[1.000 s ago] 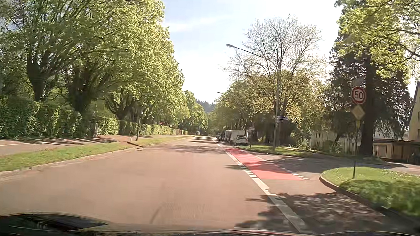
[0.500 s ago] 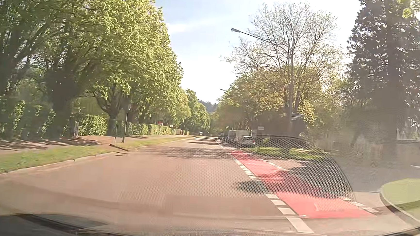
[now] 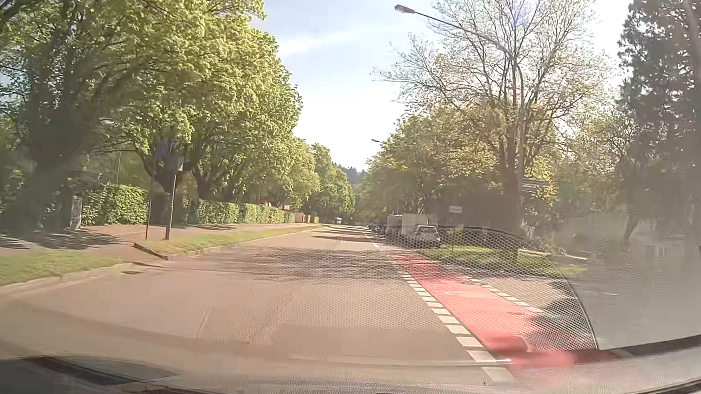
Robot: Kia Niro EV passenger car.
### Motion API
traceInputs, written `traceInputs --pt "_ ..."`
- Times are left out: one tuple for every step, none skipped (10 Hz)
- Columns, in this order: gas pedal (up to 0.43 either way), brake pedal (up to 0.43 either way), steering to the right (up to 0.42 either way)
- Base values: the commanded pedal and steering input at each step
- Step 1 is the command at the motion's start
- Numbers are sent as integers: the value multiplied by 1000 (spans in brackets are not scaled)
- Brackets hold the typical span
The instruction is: Follow the waypoints while adhering to traffic rules and regulations
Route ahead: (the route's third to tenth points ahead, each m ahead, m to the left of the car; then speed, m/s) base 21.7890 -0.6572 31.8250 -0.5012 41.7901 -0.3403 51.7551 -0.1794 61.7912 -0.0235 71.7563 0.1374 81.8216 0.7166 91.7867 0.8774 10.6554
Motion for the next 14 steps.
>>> traceInputs --pt "209 0 -7" --pt "209 0 -7" --pt "209 0 -6" --pt "209 0 -6" --pt "209 0 -6" --pt "209 0 -5" --pt "197 0 -5" --pt "197 0 -5" --pt "197 0 -5" --pt "197 0 -4" --pt "197 0 -4" --pt "197 0 -4" --pt "189 0 -4" --pt "169 0 -4"
